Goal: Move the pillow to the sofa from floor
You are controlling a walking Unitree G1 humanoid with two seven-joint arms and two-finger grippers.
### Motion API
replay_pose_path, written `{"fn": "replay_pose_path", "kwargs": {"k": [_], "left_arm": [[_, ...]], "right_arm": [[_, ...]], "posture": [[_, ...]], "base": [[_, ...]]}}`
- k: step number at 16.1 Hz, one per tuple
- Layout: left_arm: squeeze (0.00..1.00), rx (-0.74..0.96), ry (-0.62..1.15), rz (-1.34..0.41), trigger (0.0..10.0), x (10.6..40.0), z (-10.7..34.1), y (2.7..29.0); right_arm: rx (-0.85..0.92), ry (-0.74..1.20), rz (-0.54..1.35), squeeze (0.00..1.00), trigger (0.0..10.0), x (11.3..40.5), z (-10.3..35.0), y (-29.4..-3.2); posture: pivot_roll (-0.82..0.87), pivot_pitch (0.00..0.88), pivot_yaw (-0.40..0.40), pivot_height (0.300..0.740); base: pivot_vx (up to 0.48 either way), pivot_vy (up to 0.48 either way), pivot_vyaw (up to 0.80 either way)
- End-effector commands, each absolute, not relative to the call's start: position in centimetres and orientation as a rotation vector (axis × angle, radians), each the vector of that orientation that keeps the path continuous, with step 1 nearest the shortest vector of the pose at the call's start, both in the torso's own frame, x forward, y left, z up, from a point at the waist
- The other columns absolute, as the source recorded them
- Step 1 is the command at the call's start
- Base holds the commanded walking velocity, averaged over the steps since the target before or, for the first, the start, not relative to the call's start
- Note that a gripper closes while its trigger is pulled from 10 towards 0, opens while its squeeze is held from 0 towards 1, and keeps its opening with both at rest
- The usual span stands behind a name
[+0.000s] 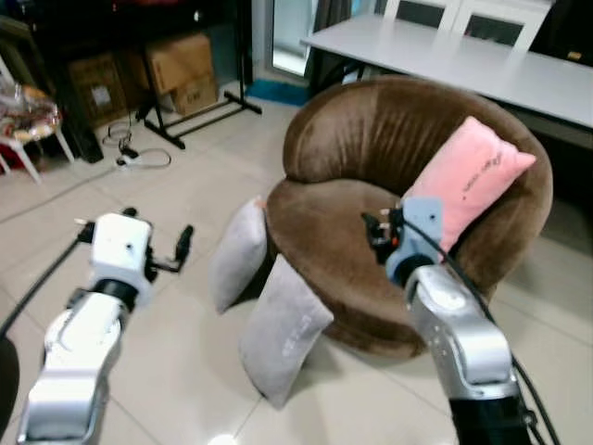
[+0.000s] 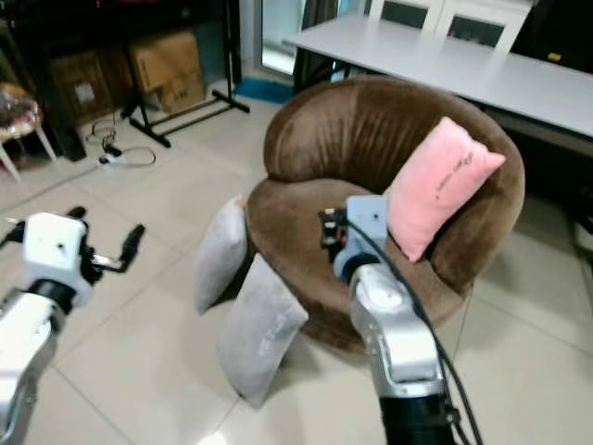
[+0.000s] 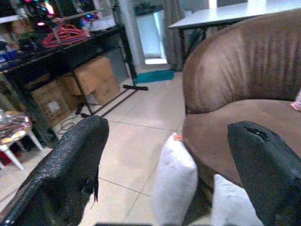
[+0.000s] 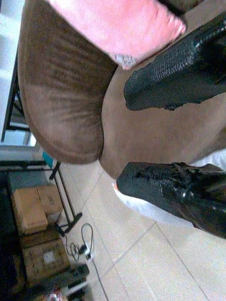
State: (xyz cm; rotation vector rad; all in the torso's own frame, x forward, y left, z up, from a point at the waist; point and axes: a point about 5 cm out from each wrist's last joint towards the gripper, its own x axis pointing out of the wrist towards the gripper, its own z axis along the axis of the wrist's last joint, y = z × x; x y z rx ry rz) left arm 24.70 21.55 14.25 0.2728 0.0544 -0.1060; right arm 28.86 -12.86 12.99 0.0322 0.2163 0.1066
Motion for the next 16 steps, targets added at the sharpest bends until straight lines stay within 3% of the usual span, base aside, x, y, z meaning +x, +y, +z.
{"fn": "replay_pose_path", "kwargs": {"k": [1, 16], "left_arm": [[0.0, 0.284, 0.046, -0.106, 10.0, 24.79, 14.44, 21.62], [0.0, 0.285, 0.035, -0.114, 10.0, 25.1, 14.7, 21.59]], "right_arm": [[0.028, 0.205, 0.093, 0.0, 10.0, 29.04, 13.26, -13.09], [0.011, 0.205, 0.099, 0.0, 10.0, 29.25, 13.27, -12.92]], "posture": [[-0.01, 0.0, -0.031, 0.74], [-0.01, 0.0, -0.03, 0.74]], "base": [[0.289, 0.0, 0.0], [0.334, 0.0, 0.03]]}}
